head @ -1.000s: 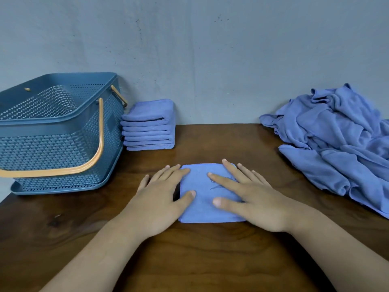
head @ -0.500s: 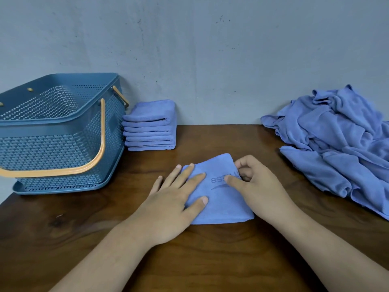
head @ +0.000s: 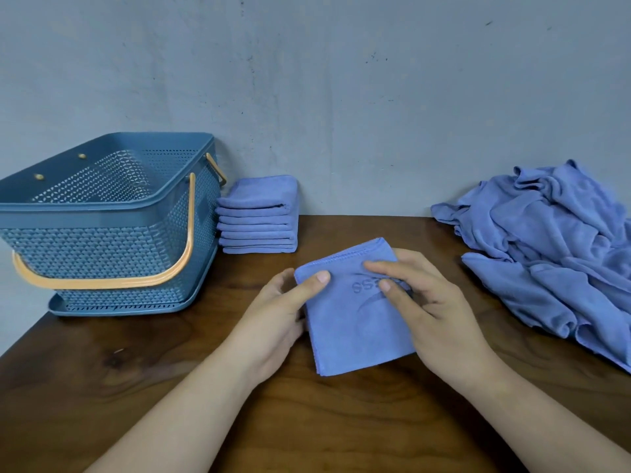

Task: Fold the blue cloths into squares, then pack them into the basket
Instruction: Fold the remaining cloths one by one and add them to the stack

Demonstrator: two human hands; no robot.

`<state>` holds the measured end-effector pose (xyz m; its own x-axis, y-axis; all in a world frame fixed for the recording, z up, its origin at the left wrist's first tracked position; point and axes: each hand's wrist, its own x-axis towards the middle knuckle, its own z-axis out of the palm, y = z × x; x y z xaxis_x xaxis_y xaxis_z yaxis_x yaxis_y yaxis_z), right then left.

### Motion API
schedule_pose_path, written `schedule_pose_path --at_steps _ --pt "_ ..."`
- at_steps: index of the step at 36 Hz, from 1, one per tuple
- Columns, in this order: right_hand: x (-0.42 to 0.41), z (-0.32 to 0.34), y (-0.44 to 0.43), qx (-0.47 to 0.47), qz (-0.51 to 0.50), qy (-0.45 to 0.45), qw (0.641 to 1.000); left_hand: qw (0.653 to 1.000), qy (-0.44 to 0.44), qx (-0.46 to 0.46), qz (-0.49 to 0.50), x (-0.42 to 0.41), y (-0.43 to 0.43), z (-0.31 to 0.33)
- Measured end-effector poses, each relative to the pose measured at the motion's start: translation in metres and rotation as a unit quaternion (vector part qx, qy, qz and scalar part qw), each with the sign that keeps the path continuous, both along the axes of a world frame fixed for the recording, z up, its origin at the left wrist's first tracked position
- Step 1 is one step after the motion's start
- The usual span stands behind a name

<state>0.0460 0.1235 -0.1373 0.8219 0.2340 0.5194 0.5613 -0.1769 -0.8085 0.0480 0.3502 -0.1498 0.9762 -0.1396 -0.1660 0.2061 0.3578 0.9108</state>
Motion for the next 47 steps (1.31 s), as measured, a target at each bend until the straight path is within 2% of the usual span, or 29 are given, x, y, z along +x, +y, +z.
schedule_pose_path --at_steps 3,9,14,18,23,26,29,33,37,40,43,47 --pt "0.000 0.003 -0.001 0.011 0.015 0.010 1.000 0.999 -0.022 -0.010 -0.045 -0.002 0.003 0.001" --pt "0.005 0.009 0.010 -0.013 -0.060 0.014 0.998 0.992 -0.088 -0.002 0.089 -0.002 0.004 0.004" --pt "0.014 0.028 0.024 -0.082 -0.065 -0.003 0.994 0.982 -0.127 -0.034 0.136 0.004 0.011 0.004" --pt "0.026 0.054 0.041 -0.155 -0.043 -0.061 0.985 0.974 -0.142 -0.080 0.159 0.009 0.026 0.011" --pt "0.048 0.092 0.070 -0.255 -0.004 -0.185 0.949 0.960 -0.154 -0.146 0.184 0.016 0.049 0.012" --pt "0.064 0.118 0.091 -0.242 0.037 -0.204 0.948 0.948 -0.146 -0.182 0.215 0.021 0.057 0.009" --pt "0.087 0.142 0.112 -0.191 0.063 -0.196 0.960 0.947 -0.115 -0.164 0.253 0.025 0.057 0.008" --pt "0.134 0.156 0.139 -0.123 0.036 -0.137 0.982 0.955 -0.073 -0.107 0.267 0.030 0.054 0.004" --pt "0.193 0.141 0.162 0.007 0.001 0.014 1.000 0.961 -0.069 -0.038 0.264 0.029 0.050 0.003" --pt "0.229 0.107 0.172 -0.011 -0.017 0.150 0.988 0.964 -0.080 0.005 0.253 0.028 0.046 0.002" --pt "0.240 0.076 0.179 -0.062 -0.001 0.303 0.951 0.965 -0.093 0.029 0.243 0.029 0.045 0.002" --pt "0.249 0.070 0.182 -0.033 -0.012 0.329 0.944 0.965 -0.100 0.064 0.234 0.032 0.048 0.001"
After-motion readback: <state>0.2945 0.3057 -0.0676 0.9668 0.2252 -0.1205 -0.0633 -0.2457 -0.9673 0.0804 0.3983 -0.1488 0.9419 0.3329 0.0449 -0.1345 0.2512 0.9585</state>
